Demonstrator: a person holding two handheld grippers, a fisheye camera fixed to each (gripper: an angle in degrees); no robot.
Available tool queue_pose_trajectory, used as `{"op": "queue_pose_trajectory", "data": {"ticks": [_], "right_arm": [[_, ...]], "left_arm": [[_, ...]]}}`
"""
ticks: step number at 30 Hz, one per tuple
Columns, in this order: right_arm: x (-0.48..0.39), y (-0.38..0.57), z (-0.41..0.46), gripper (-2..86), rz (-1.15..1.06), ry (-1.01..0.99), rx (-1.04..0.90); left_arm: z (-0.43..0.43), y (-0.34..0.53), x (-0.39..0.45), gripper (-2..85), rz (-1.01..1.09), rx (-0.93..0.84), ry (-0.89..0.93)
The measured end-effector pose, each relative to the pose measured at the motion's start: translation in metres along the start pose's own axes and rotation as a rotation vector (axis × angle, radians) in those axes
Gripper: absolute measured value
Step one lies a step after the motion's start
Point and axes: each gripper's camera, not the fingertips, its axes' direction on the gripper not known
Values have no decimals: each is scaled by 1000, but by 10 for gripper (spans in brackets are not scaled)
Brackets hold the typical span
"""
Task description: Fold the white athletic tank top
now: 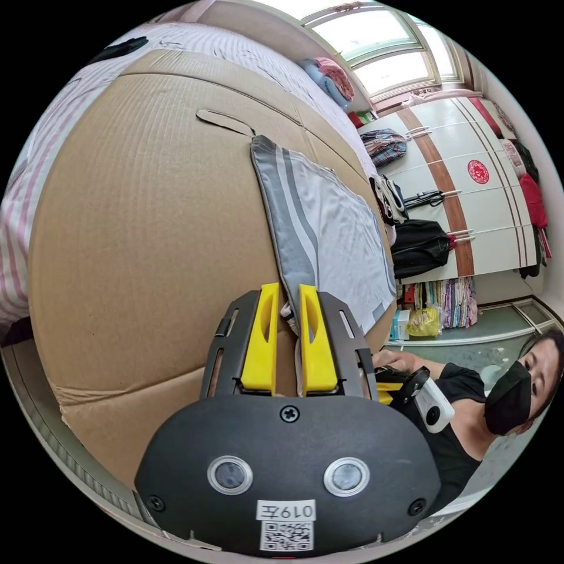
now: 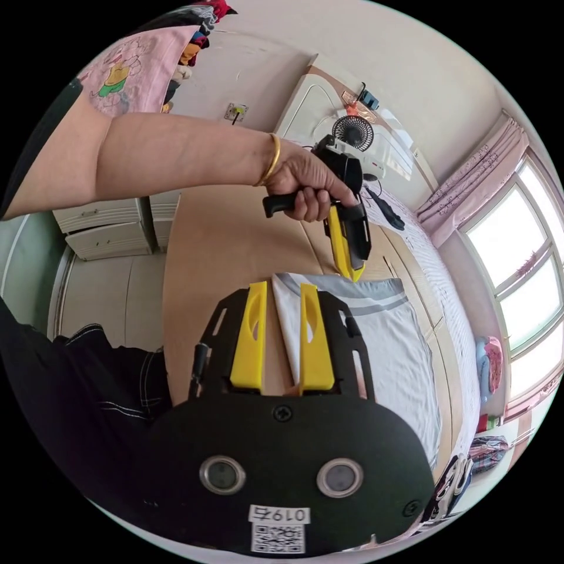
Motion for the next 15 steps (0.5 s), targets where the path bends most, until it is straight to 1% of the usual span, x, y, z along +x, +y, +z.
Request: {"op": "queue_pose_trajectory", "data": {"ticks": [6, 9, 11, 15], "right_arm": [[-25, 5, 0, 71, -22, 18, -60], [-37, 11, -3, 46, -37, 17, -67], [-46, 17, -8, 12, -49, 28, -70], [-57, 26, -18, -6, -68, 48, -78]], "left_arm": [[16, -14, 9, 15, -8, -31, 39], [26, -18, 18, 15, -13, -36, 14], [31, -19, 29, 13, -1, -29, -15], [37, -20, 47, 11, 12, -13, -49]]}}
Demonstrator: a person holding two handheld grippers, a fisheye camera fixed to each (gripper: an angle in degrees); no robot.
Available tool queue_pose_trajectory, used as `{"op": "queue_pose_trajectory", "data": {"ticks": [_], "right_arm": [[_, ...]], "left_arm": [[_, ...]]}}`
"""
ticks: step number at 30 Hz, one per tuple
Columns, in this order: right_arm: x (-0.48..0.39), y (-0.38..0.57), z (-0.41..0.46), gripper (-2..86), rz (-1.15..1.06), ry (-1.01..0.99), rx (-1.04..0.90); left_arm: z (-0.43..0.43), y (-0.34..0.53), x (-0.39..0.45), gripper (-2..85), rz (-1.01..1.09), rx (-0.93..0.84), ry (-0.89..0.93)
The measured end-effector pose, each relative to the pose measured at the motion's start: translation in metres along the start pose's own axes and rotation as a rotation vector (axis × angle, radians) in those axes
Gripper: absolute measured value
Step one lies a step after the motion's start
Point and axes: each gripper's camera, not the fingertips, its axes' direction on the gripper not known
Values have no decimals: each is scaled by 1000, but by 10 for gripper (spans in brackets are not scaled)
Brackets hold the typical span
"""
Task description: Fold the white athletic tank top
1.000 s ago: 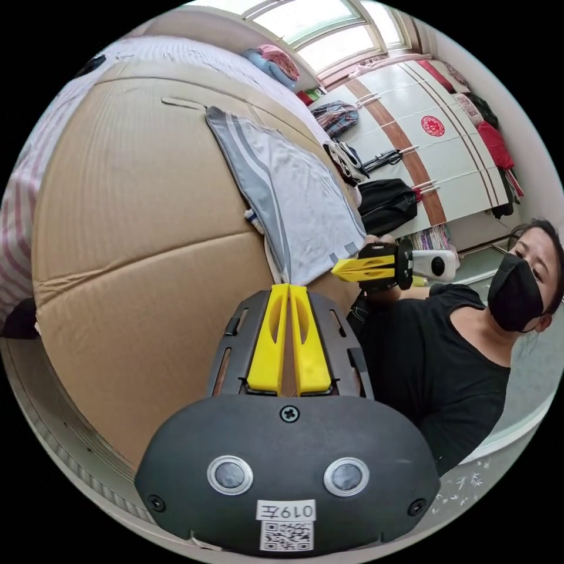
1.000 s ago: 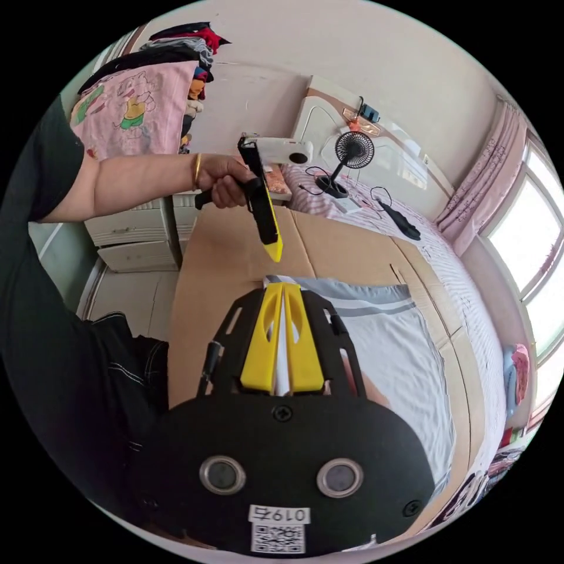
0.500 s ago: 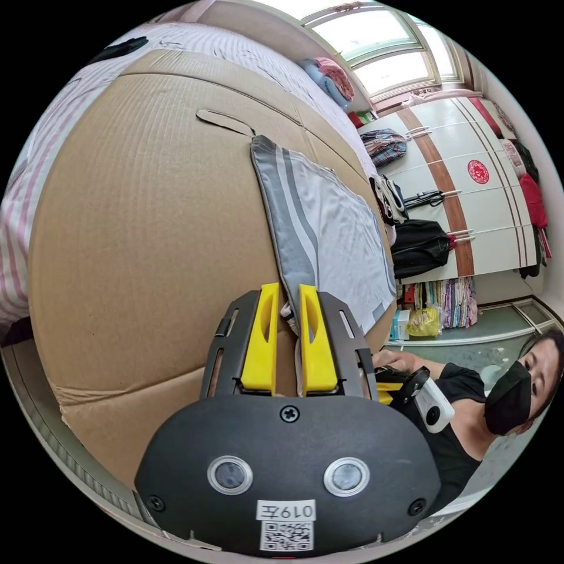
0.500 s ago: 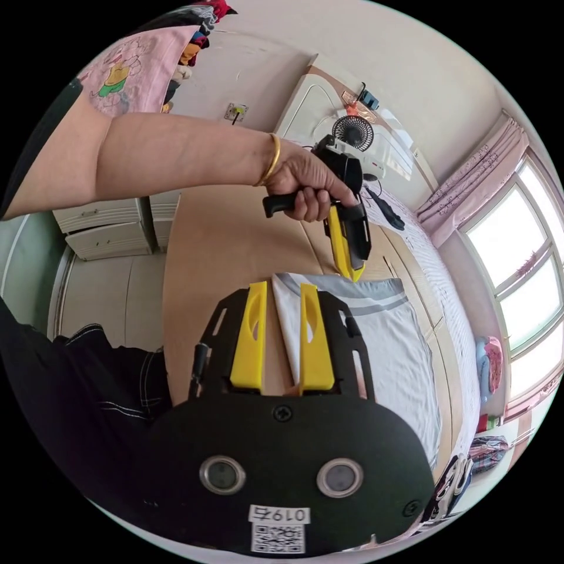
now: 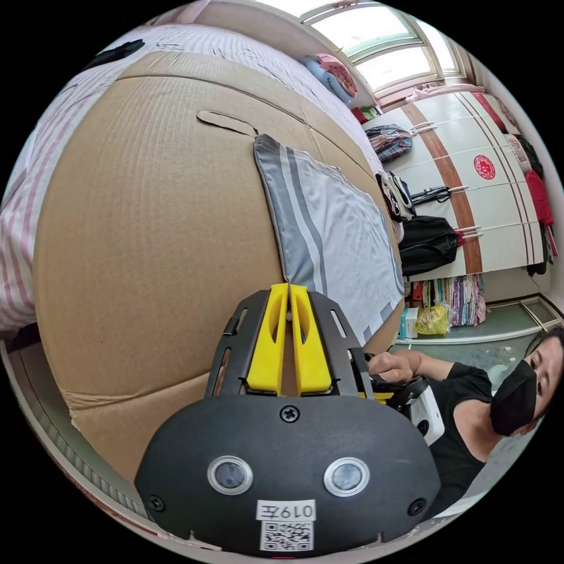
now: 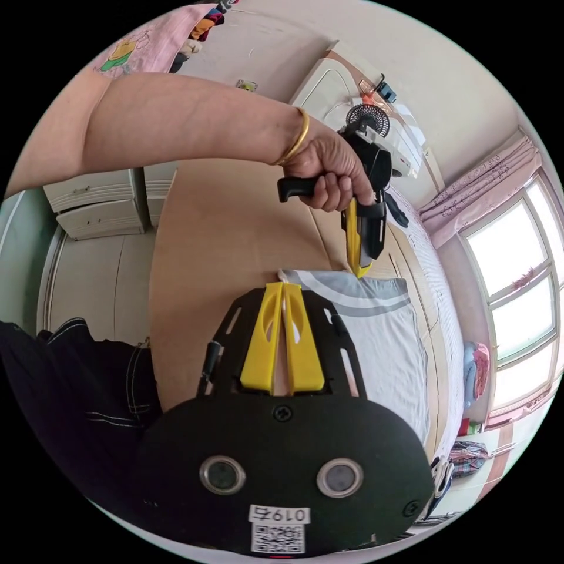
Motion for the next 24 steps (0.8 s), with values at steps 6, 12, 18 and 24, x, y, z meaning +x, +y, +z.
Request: {"op": "queue_pose_trajectory", "data": {"ticks": [6, 12, 18, 24], "right_arm": [[-16, 19, -14, -6, -34, 43, -7], [-25, 53, -54, 10, -62, 74, 103], [25, 130, -100, -8, 139, -73, 134], [76, 292, -169, -6, 457, -206, 276]], "left_arm": [[21, -1, 31, 11, 34, -11, -47], [34, 11, 58, 9, 9, 33, -38], [26, 60, 166, 9, 265, 279, -227], [126, 106, 328, 14, 670, 344, -242]]}}
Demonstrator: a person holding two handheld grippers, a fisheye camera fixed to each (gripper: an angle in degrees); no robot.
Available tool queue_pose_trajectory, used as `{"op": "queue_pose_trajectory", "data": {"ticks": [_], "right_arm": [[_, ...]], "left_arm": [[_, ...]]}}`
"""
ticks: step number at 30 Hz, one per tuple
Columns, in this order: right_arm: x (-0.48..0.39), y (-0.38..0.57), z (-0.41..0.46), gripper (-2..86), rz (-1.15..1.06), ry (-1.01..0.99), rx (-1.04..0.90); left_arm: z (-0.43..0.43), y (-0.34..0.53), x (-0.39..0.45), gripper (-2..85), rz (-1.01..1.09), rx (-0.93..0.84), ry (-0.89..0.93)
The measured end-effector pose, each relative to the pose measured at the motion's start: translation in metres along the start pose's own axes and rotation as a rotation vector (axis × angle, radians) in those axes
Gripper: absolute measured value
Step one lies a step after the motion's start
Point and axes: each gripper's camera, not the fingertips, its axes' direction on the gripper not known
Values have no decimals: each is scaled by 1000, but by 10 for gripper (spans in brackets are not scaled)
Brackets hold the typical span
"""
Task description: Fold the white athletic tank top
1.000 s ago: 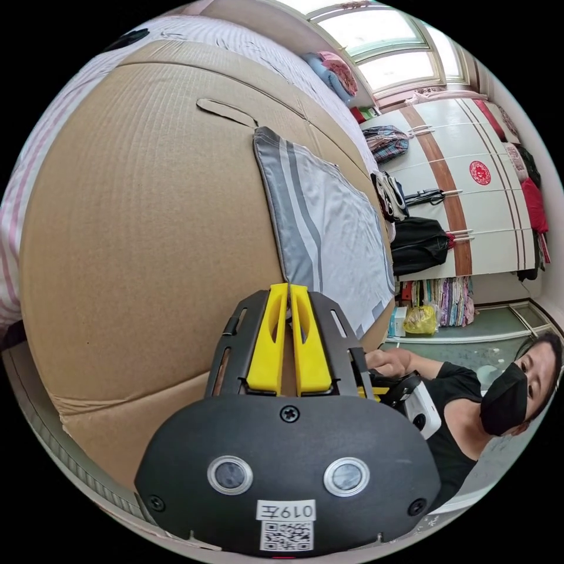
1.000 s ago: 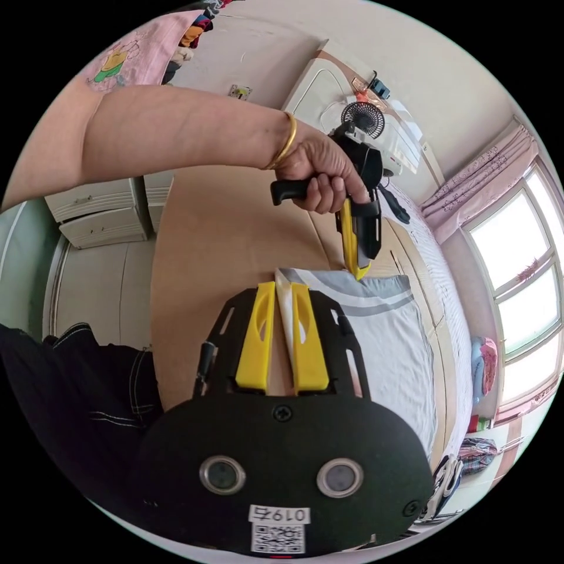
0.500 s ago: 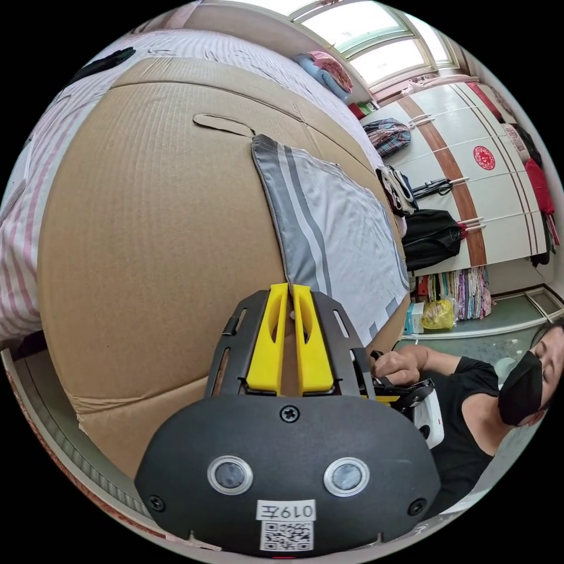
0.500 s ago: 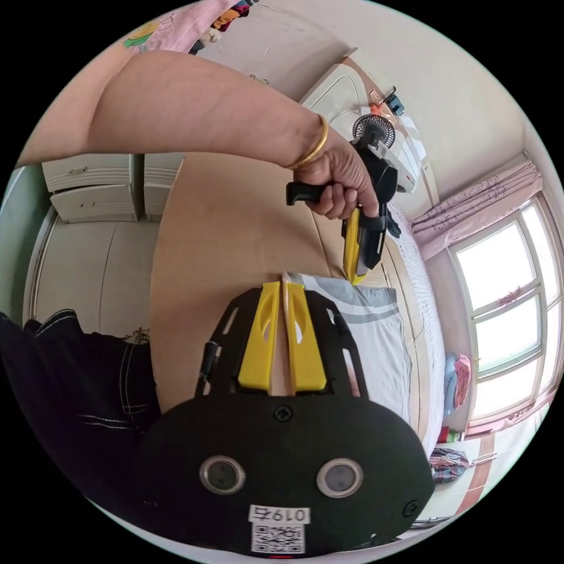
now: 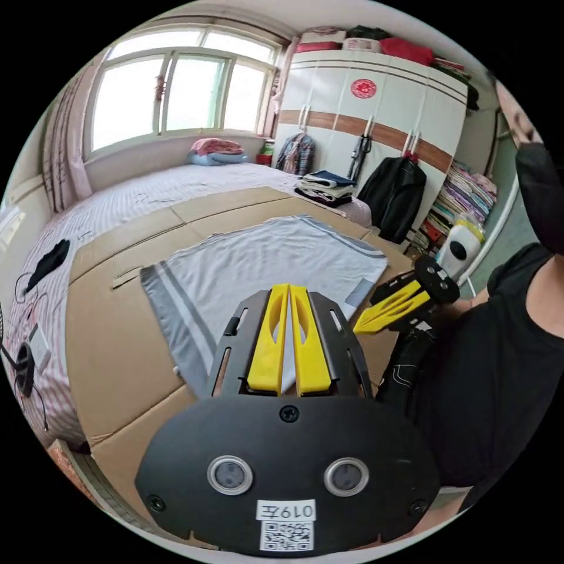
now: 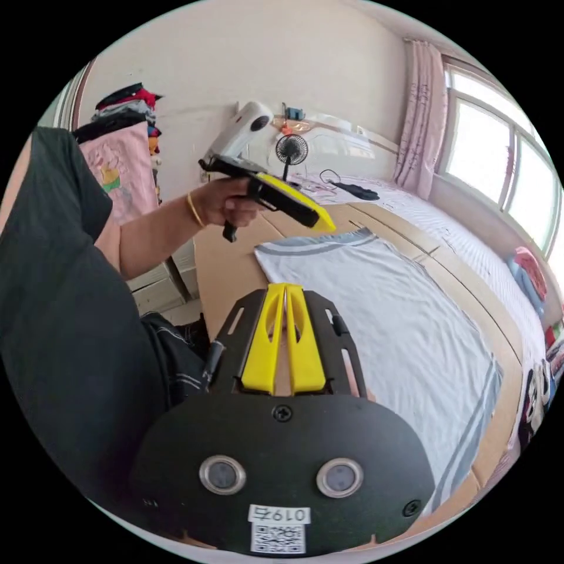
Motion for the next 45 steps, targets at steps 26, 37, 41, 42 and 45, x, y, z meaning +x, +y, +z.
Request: {"op": "queue_pose_trajectory", "data": {"ticks": [26, 37, 41, 42, 45], "right_arm": [[230, 355, -276, 61, 701, 356, -35], [311, 413, -319, 65, 592, 134, -34], [334, 426, -326, 72, 595, 80, -13], [337, 427, -326, 72, 594, 80, -13], [350, 433, -324, 76, 590, 73, -53]], "left_arm": [[303, -207, 358, 61, 697, -169, 224], [438, -317, 412, 72, 1047, -244, 515], [472, -338, 451, 74, 1231, -328, 589], [477, -340, 457, 74, 1257, -344, 592], [497, -349, 481, 74, 1368, -399, 599]]}}
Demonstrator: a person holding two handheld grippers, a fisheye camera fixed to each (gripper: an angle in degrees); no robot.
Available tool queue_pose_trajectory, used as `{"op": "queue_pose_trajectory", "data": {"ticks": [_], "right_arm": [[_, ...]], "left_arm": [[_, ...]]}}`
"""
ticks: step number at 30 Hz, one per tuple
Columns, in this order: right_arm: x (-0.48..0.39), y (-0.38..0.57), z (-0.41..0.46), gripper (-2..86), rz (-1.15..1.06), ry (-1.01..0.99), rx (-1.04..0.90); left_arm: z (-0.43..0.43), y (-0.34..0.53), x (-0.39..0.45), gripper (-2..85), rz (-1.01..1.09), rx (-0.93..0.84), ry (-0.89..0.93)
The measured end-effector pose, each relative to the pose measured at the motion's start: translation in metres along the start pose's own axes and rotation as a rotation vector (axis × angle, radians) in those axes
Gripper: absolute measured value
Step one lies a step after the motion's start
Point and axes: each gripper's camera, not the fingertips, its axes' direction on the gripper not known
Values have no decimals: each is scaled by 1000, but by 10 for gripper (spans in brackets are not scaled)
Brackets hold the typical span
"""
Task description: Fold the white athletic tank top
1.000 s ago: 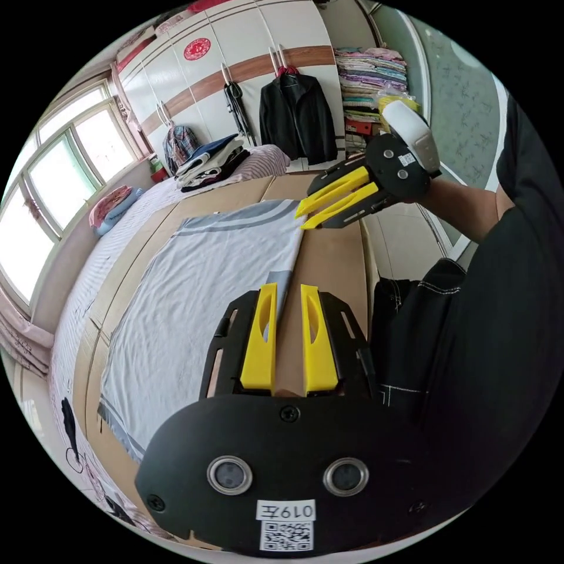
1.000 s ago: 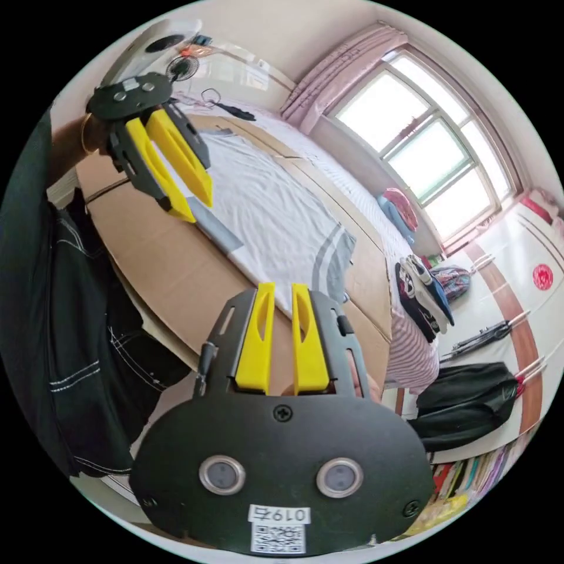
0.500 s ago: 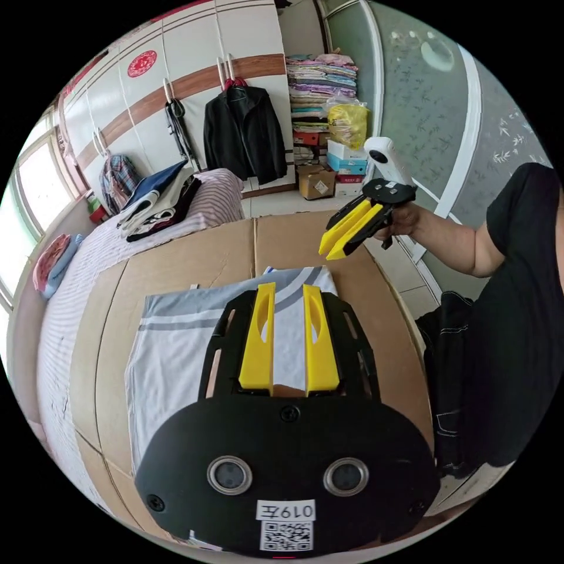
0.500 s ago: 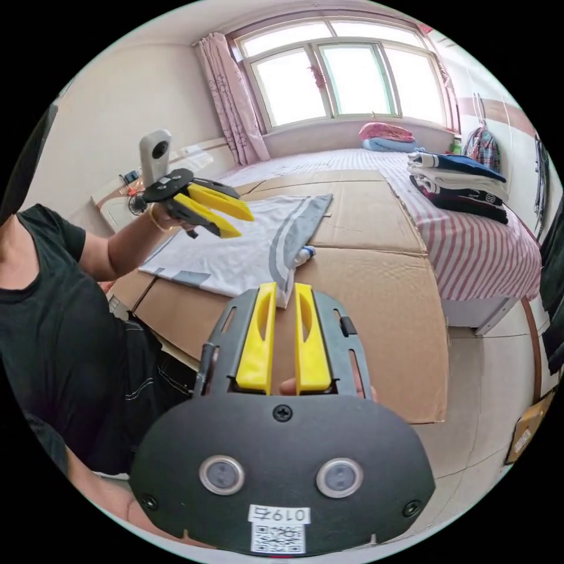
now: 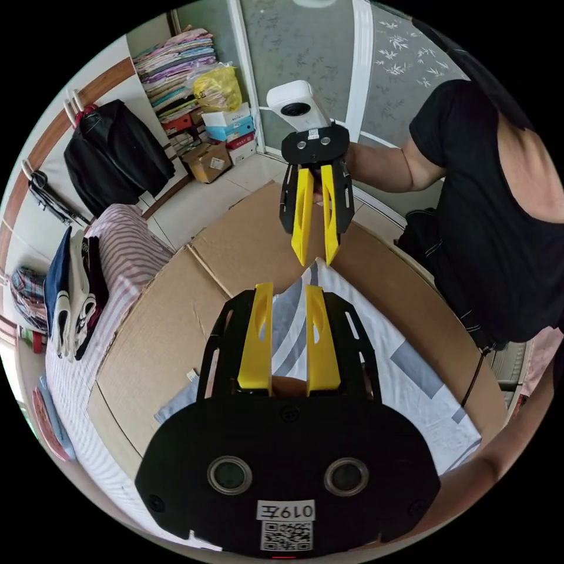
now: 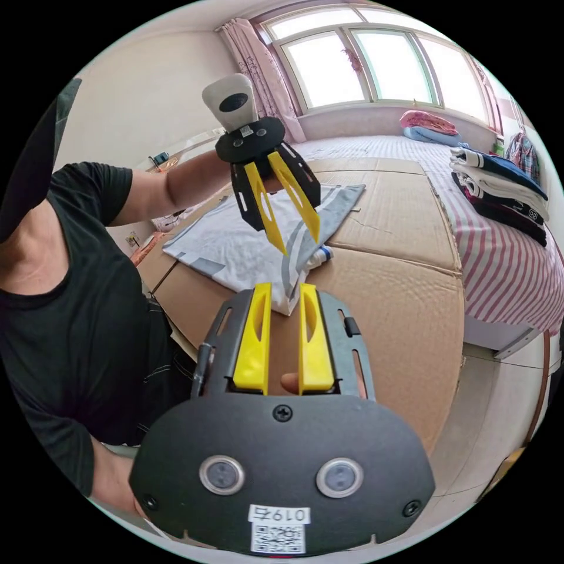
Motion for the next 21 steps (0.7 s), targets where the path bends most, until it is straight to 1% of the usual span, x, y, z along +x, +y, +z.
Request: {"op": "queue_pose_trajectory", "data": {"ticks": [3, 7, 12, 16, 21], "right_arm": [[17, 0, 4, 77, 5, -18, -62], [40, 1, -5, 65, -3, -90, -55], [51, -1, -16, 57, -46, -73, -68], [60, -5, -8, 42, -72, -74, -117], [68, -12, -7, 18, -115, -98, -103]], "left_arm": [[10, -22, -13, 73, 59, -36, 28], [25, -45, -28, 70, 109, -65, 46], [42, -63, -40, 57, 146, -93, 80], [53, -72, -48, 31, 164, -152, 77], [58, -77, -55, 16, 159, -195, 72]]}}
